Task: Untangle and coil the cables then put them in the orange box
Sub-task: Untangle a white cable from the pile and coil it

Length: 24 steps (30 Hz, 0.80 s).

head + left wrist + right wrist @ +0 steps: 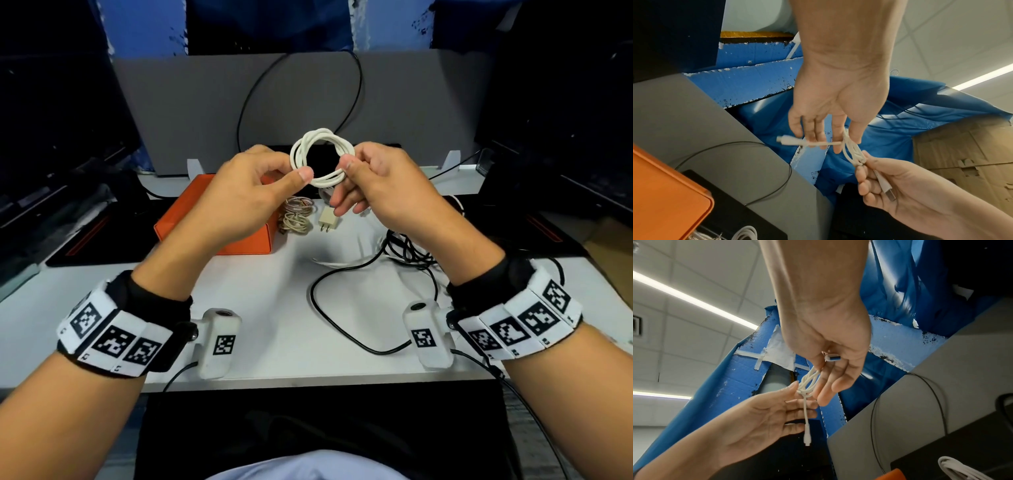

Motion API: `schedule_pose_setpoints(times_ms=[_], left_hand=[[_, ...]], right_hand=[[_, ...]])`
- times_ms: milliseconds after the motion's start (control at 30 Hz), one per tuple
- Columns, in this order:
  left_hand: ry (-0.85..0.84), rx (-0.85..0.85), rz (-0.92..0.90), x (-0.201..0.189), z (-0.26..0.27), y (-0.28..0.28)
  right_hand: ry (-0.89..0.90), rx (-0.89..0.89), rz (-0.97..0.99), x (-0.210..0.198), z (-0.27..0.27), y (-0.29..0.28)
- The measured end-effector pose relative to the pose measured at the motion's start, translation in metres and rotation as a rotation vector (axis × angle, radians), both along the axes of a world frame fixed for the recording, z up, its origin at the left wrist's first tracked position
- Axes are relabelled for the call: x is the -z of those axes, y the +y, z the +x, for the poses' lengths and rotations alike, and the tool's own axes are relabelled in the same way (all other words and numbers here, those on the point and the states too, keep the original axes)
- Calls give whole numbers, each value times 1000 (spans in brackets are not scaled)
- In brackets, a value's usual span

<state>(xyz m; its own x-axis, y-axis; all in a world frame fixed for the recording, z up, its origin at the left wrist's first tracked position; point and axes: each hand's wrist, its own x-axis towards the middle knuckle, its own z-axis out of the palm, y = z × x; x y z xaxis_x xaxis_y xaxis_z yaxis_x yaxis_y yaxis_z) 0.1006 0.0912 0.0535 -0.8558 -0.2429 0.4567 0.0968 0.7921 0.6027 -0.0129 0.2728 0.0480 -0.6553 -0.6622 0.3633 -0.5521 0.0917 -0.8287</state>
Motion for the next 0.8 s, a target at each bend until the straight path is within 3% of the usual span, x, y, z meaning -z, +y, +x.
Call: schedule_pose_setpoints(times_ms=[100,233,333,400,500,633,700,800], left_hand=[[-52,58,139,-1,1,2],[-48,200,644,0,-2,7],[-4,266,920,2,-5,8],[-5,282,997,3,-7,5],[-35,253,887,5,-9,3],[122,-32,370,11,-13,-7],[137,-51,291,11,-14,-12],[46,18,337,10,-13,-12]], right_hand=[[9,2,12,1,1,0],[25,27,-22,4,0,-3],[-237,-98,-62,3,4,-3],[-424,-207,-78,0,7,0],[-424,-211,-68,2,3,1],[-299,-164,12,9,-6,0],[-270,-181,54,11,-8,0],[-246,-252,140,12,-8,1]])
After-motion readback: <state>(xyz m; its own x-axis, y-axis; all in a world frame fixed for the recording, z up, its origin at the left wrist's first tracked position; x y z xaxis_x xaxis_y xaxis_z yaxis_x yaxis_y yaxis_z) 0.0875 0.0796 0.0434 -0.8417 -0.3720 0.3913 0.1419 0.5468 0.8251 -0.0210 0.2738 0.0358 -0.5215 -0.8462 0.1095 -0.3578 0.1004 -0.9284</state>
